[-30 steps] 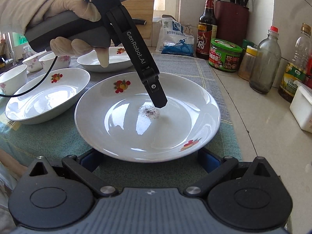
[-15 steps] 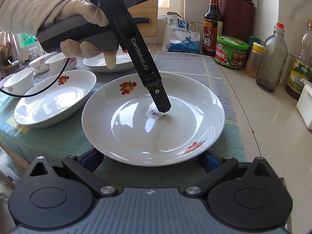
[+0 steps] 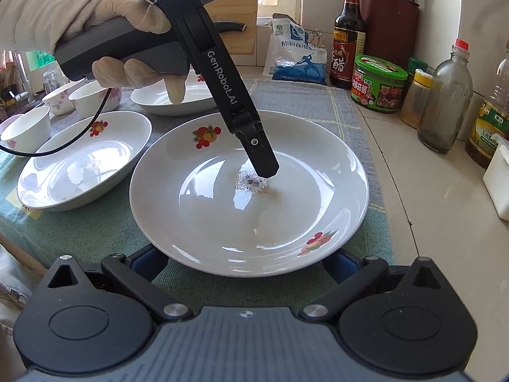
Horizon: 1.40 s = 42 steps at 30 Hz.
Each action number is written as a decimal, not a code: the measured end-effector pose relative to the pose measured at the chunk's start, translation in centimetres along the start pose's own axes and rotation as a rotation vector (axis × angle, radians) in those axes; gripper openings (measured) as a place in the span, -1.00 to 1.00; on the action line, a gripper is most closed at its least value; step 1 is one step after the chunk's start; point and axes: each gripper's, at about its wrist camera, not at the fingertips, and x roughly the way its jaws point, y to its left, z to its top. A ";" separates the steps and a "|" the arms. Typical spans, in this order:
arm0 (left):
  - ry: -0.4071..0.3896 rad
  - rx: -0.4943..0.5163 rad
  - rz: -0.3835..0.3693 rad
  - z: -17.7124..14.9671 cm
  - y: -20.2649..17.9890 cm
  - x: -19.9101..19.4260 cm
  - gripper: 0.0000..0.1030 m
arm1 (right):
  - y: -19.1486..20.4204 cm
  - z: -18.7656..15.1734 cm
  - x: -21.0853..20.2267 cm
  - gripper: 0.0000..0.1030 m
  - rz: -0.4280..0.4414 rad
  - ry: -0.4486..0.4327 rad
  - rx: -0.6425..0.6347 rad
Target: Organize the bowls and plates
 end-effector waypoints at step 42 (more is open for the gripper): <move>-0.108 -0.054 0.021 6.6 6.9 2.9 0.51 | -5.8 4.3 5.8 1.00 -0.059 -0.021 0.000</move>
